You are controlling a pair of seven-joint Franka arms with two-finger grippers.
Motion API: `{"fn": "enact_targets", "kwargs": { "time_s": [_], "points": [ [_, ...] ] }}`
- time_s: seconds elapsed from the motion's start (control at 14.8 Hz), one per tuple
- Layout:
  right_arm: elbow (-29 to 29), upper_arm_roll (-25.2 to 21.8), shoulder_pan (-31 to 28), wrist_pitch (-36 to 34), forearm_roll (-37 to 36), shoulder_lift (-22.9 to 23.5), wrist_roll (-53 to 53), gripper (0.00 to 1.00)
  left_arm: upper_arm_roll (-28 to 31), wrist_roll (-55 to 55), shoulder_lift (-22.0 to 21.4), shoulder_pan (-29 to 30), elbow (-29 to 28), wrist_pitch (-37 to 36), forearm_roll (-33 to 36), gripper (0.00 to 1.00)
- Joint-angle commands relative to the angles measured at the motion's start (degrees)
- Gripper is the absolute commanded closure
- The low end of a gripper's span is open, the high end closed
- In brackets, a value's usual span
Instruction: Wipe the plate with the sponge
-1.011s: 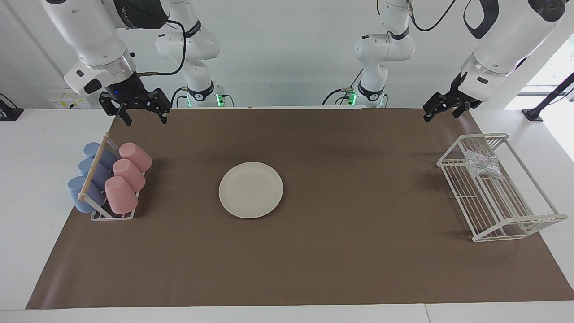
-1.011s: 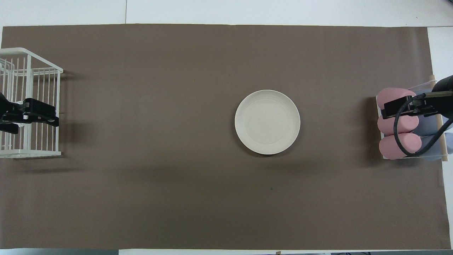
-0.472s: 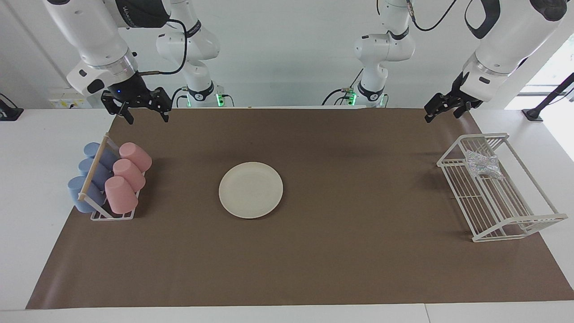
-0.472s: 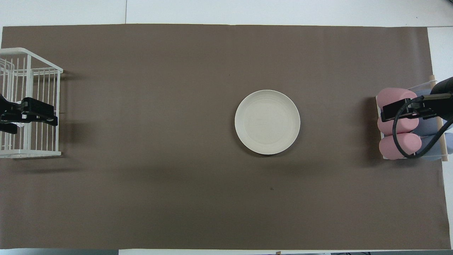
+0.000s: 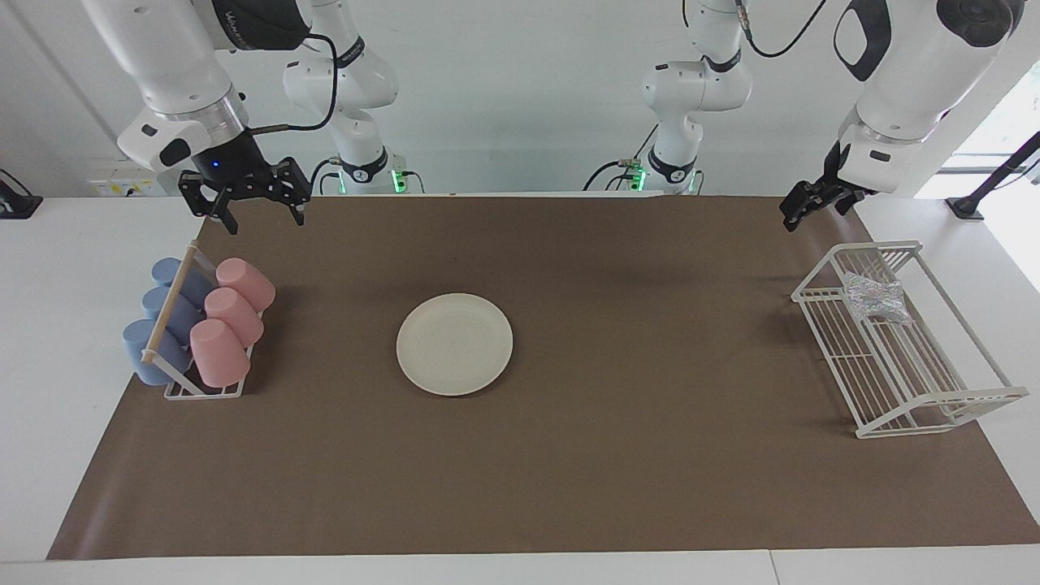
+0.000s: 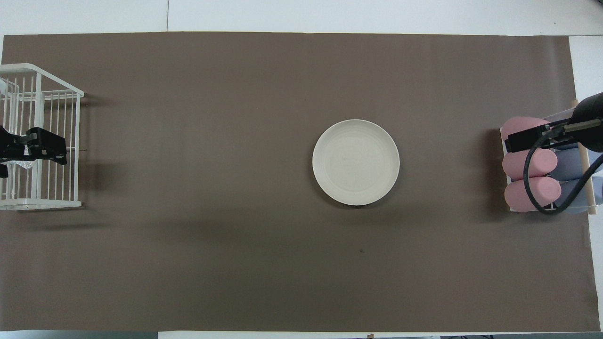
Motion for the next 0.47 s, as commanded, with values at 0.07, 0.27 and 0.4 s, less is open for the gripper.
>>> {"fn": "enact_targets", "kwargs": {
  "time_s": [0.07, 0.27, 0.4],
  "points": [
    [-2.4, 0.3, 0.6, 6.6, -0.2, -1.3, -1.5, 0.0, 0.1, -1.2, 0.8, -3.3, -6.5, 5.0, 11.1, 0.0],
    [-2.9, 0.3, 0.6, 14.0, -0.2, -0.9, -1.7, 0.0, 0.1, -1.2, 7.6, -4.8, -7.1, 7.3, 23.2, 0.0],
    [-2.9, 0.3, 0.7, 15.8, -0.3, -0.8, -2.7, 0.0, 0.2, -1.2, 9.5, -4.3, -8.0, 9.5, 29.0, 0.0]
  ]
}}
